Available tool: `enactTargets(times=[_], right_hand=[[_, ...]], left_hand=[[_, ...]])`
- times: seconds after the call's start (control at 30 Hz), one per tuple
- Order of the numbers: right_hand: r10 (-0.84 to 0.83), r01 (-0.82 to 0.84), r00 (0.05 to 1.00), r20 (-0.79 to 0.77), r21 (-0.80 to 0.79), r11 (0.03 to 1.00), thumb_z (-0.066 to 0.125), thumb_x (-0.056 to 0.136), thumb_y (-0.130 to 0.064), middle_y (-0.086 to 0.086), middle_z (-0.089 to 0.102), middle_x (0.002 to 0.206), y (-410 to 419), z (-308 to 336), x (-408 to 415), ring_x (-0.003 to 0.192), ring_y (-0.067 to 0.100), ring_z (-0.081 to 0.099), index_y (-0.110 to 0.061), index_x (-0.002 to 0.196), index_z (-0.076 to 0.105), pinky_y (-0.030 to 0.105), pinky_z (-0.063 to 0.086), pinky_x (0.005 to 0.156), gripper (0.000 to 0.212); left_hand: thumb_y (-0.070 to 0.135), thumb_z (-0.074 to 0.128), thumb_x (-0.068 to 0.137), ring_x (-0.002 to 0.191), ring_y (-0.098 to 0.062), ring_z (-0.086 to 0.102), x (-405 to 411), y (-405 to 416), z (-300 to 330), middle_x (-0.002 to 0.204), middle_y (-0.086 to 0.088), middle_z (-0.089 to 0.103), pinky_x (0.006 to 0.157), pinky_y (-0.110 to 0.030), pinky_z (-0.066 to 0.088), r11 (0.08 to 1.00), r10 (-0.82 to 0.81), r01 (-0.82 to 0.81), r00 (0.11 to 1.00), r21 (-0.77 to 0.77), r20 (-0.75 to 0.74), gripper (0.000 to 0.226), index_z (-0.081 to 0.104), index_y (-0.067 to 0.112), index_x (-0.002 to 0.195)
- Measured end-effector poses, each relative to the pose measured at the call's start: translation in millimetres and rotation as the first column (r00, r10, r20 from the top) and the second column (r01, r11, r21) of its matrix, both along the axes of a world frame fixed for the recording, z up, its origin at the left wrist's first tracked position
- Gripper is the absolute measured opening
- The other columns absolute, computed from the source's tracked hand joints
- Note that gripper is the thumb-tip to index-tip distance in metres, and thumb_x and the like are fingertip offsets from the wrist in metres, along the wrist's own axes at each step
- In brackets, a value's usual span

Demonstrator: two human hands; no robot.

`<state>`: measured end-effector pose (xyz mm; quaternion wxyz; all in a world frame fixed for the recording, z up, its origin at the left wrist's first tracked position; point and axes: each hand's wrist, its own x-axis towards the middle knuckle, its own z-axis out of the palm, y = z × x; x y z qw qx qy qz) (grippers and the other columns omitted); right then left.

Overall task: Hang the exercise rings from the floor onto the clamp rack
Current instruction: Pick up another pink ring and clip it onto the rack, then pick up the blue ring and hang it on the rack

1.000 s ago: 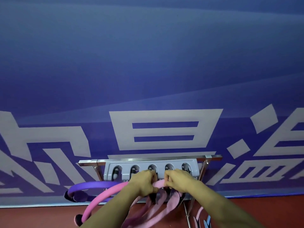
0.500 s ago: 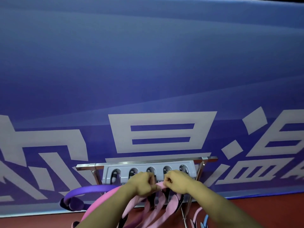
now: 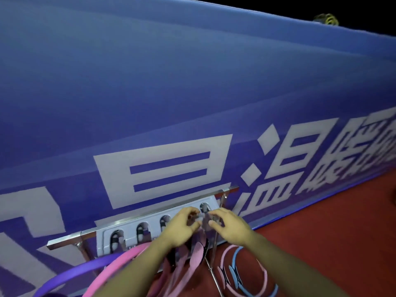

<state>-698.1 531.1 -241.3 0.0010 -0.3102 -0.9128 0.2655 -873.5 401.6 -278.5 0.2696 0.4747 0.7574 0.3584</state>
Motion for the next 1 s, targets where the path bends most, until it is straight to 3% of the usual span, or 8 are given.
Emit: enactTargets(times=[0.2, 0.33, 0.43, 0.63, 0.87, 1.0], right_hand=[[-0.181, 0.167, 0.965, -0.190, -0.086, 0.982, 0.054, 0.101, -0.048, -0.010, 0.057, 0.140, 3, 20, 79, 0.129, 0.011, 0.053, -0.031, 0.143, 0.053, 0.034, 0.044, 0.108, 0.045], [-0.286, 0.245, 0.892, -0.350, -0.158, 0.957, 0.055, 0.099, -0.051, -0.015, 0.059, 0.138, 10, 33, 132, 0.129, 0.004, 0.053, -0.033, 0.140, 0.056, 0.036, 0.044, 0.110, 0.045], [-0.341, 0.284, 0.828, -0.445, -0.191, 0.940, 0.057, 0.100, -0.050, -0.017, 0.060, 0.136, 17, 42, 175, 0.127, -0.002, 0.053, -0.030, 0.140, 0.057, 0.034, 0.046, 0.109, 0.045], [-0.370, 0.299, 0.746, -0.554, -0.218, 0.929, 0.059, 0.101, -0.045, -0.021, 0.059, 0.137, 40, 67, 270, 0.128, -0.006, 0.052, -0.033, 0.139, 0.057, 0.028, 0.044, 0.111, 0.041], [-0.403, 0.324, 0.666, -0.628, -0.243, 0.914, 0.059, 0.100, -0.045, -0.018, 0.062, 0.137, 74, 64, 391, 0.129, -0.003, 0.054, -0.028, 0.140, 0.057, 0.029, 0.044, 0.111, 0.043], [-0.436, 0.343, 0.653, -0.619, -0.271, 0.899, 0.059, 0.102, -0.037, -0.017, 0.062, 0.136, 94, 61, 439, 0.128, -0.004, 0.054, -0.026, 0.139, 0.058, 0.025, 0.043, 0.110, 0.039]], left_hand=[[0.031, 0.070, 0.096, 0.113, -0.009, 0.064, 65, 30, 21, 0.120, 0.008, 0.066, 0.101, -0.024, 0.047, 0.992, -0.093, 0.083, 0.990, 0.096, 0.104, 0.026, 0.061, 0.033, 0.120], [0.029, 0.068, 0.099, 0.115, 0.001, 0.058, 112, 49, 43, 0.125, 0.008, 0.064, 0.090, -0.002, 0.041, 0.980, -0.136, 0.114, 0.982, 0.163, 0.134, 0.031, 0.061, 0.025, 0.129], [0.029, 0.066, 0.100, 0.114, 0.007, 0.056, 153, 64, 61, 0.126, 0.014, 0.062, 0.086, 0.003, 0.039, 0.969, -0.157, 0.126, 0.978, 0.213, 0.137, 0.033, 0.060, 0.023, 0.132], [0.037, 0.064, 0.100, 0.117, 0.010, 0.057, 245, 97, 86, 0.130, 0.021, 0.062, 0.103, -0.020, 0.045, 0.942, -0.195, 0.140, 0.968, 0.305, 0.157, 0.033, 0.059, 0.032, 0.133], [0.047, 0.062, 0.094, 0.123, -0.004, 0.059, 370, 138, 100, 0.135, 0.013, 0.063, 0.105, -0.030, 0.048, 0.911, -0.205, 0.115, 0.959, 0.396, 0.194, 0.046, 0.059, 0.025, 0.134], [0.056, 0.061, 0.089, 0.125, -0.003, 0.058, 415, 159, 93, 0.134, 0.020, 0.062, 0.107, -0.030, 0.046, 0.923, -0.194, 0.106, 0.959, 0.370, 0.209, 0.046, 0.059, 0.036, 0.131]])
